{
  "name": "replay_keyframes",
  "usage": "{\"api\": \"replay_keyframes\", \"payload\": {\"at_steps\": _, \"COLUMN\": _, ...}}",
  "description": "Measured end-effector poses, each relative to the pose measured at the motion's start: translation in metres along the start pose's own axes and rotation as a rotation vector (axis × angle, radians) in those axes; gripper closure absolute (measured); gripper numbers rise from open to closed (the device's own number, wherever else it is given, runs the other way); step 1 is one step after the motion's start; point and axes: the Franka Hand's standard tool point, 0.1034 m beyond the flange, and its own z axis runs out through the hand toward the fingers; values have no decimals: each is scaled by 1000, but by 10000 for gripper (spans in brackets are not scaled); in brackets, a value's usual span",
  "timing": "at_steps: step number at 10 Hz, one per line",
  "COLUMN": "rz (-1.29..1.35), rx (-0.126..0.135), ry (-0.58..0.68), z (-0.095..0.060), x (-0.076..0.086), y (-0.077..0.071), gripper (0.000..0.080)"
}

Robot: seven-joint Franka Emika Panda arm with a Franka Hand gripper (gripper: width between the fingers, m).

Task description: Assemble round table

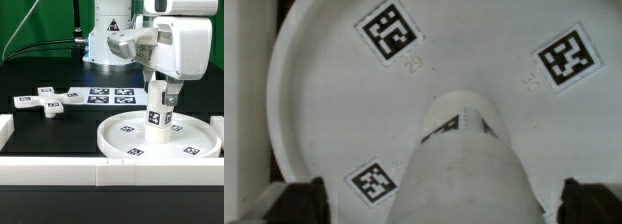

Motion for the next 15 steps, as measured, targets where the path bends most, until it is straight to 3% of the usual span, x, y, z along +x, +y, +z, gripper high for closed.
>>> {"api": "replay_keyframes", "payload": {"at_steps": 1, "rz": 11, "rx": 0, "ry": 0, "z": 0, "x": 1, "y": 0, "gripper": 238}}
{"api": "replay_keyframes", "payload": {"at_steps": 2, "rz": 12, "rx": 4, "ry": 0, "z": 0, "x": 1, "y": -1, "gripper": 384}}
{"api": "replay_keyframes", "payload": {"at_steps": 3, "rz": 13, "rx": 16, "ry": 0, "z": 1, "x": 0, "y": -3, "gripper": 384}}
{"api": "replay_keyframes", "payload": {"at_steps": 7, "rz": 50, "rx": 17, "ry": 0, "z": 1, "x": -2, "y": -3, "gripper": 390}}
{"api": "replay_keyframes", "payload": {"at_steps": 11, "rz": 511, "rx": 29, "ry": -4, "z": 2, "x": 0, "y": -5, "gripper": 390}}
{"api": "replay_keyframes", "payload": {"at_steps": 13, "rz": 697, "rx": 55, "ry": -15, "z": 3, "x": 3, "y": -7, "gripper": 390}}
{"api": "replay_keyframes", "payload": {"at_steps": 15, "rz": 821, "rx": 49, "ry": -9, "z": 3, "x": 3, "y": -6, "gripper": 390}}
